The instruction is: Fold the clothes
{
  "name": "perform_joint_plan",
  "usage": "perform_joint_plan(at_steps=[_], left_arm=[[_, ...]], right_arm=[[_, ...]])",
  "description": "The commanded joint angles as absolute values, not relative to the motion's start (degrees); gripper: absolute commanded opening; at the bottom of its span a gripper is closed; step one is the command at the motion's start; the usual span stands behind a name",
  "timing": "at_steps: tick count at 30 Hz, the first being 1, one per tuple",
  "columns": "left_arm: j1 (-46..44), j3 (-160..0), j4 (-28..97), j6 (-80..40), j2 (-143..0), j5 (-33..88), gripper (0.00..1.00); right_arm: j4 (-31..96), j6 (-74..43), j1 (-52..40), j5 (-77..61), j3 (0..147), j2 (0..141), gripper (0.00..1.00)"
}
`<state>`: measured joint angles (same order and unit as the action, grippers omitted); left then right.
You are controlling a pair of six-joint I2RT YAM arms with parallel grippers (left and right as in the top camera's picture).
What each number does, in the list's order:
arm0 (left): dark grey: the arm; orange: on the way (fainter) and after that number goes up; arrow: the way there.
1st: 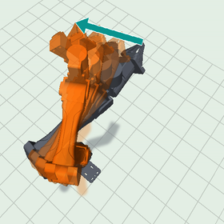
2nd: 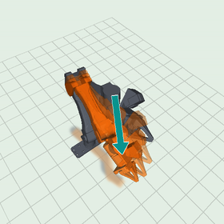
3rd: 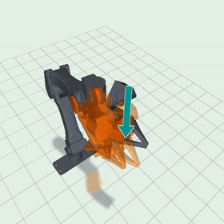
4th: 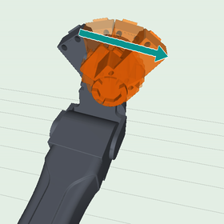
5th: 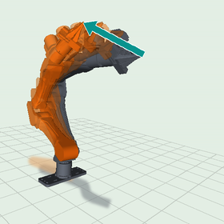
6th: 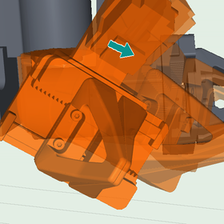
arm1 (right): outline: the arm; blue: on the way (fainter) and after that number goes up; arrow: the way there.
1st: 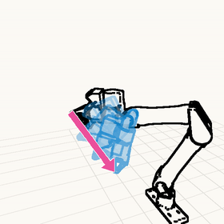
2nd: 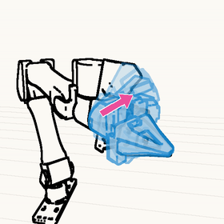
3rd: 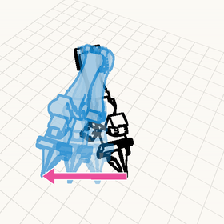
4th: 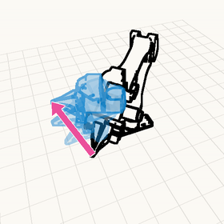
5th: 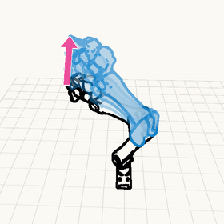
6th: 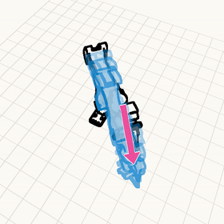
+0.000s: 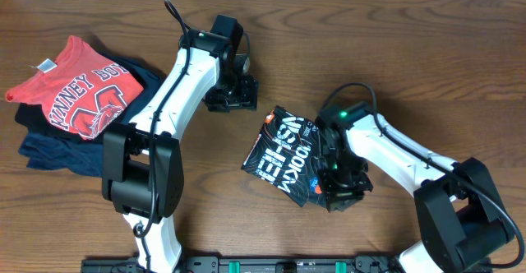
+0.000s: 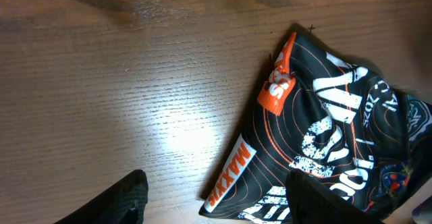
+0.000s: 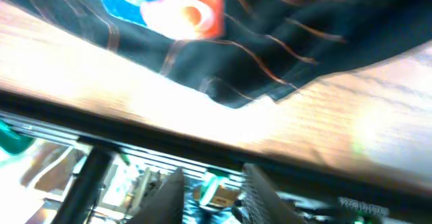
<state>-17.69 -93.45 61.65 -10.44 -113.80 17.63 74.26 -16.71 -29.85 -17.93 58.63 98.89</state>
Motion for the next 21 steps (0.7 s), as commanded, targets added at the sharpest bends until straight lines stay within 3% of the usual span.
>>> perform_joint_plan(at_steps=[1, 11, 21], left_arm=[[-17.7, -93.2, 62.0, -9.6, -114.1, 17.5, 0.67], [-17.8, -93.1, 62.9, -6.2, -114.2, 22.0, 0.69], [-18.3, -92.3, 62.7, -0.9, -118.4, 28.9, 0.76]], right_arm=[[74.1, -22.0, -30.3, -9.8, 58.2, 97.8, 0.34], [65.6, -24.8, -26.6, -7.1, 58.2, 97.8, 0.39], [55.0, -24.8, -24.8, -5.3, 58.2, 97.8, 0.36]])
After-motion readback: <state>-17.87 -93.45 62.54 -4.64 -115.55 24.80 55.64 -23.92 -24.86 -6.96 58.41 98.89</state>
